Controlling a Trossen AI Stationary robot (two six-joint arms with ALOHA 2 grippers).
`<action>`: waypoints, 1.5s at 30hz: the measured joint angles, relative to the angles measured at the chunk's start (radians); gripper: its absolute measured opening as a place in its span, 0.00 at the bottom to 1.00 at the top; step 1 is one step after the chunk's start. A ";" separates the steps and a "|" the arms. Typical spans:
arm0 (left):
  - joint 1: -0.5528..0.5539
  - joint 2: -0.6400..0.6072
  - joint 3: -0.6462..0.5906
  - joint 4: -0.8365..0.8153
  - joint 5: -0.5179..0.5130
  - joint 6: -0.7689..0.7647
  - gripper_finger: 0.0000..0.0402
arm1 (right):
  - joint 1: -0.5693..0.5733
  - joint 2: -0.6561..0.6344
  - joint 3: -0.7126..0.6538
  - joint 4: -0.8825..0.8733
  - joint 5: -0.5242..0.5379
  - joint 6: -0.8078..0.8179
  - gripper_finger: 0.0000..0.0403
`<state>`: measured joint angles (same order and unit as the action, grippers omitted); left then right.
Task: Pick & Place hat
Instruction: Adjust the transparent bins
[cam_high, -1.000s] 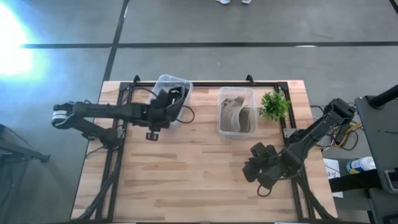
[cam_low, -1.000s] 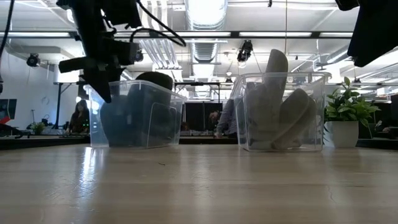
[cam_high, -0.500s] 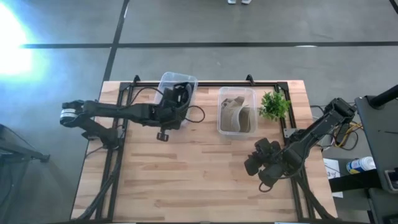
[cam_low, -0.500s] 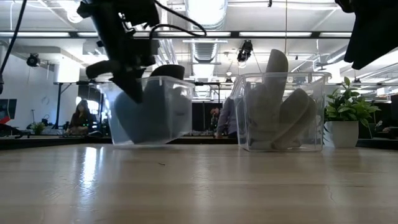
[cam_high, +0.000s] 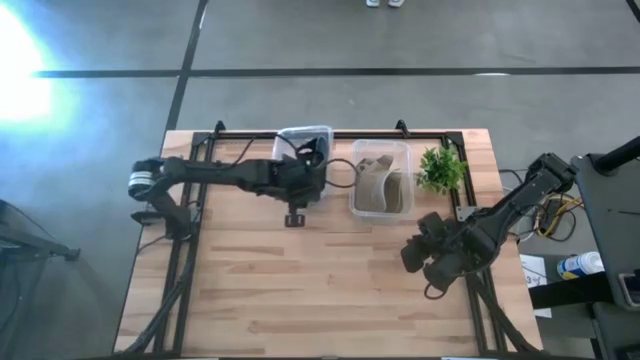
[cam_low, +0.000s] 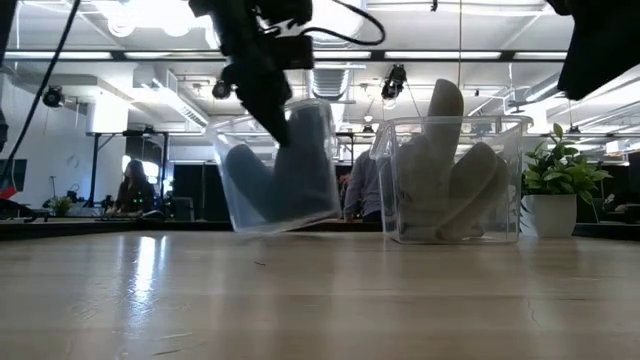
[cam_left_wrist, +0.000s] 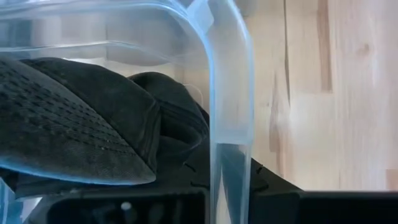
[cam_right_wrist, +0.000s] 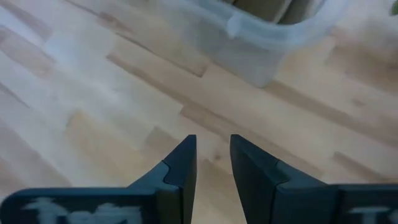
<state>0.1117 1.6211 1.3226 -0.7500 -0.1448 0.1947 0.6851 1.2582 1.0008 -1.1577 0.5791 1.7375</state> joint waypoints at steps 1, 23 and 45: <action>0.000 0.022 0.029 -0.014 0.002 0.001 0.05 | -0.006 -0.002 0.000 -0.014 0.000 -0.007 0.24; -0.022 0.160 0.256 -0.219 0.002 -0.051 0.06 | -0.091 -0.308 -0.156 -0.059 0.023 0.124 0.37; -0.058 0.076 0.297 -0.219 -0.014 -0.099 0.35 | -0.149 -0.368 -0.201 -0.119 0.015 0.111 0.33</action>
<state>0.0541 1.6973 1.6191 -0.9686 -0.1591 0.0962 0.5361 0.8902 0.7997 -1.2768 0.5941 1.8485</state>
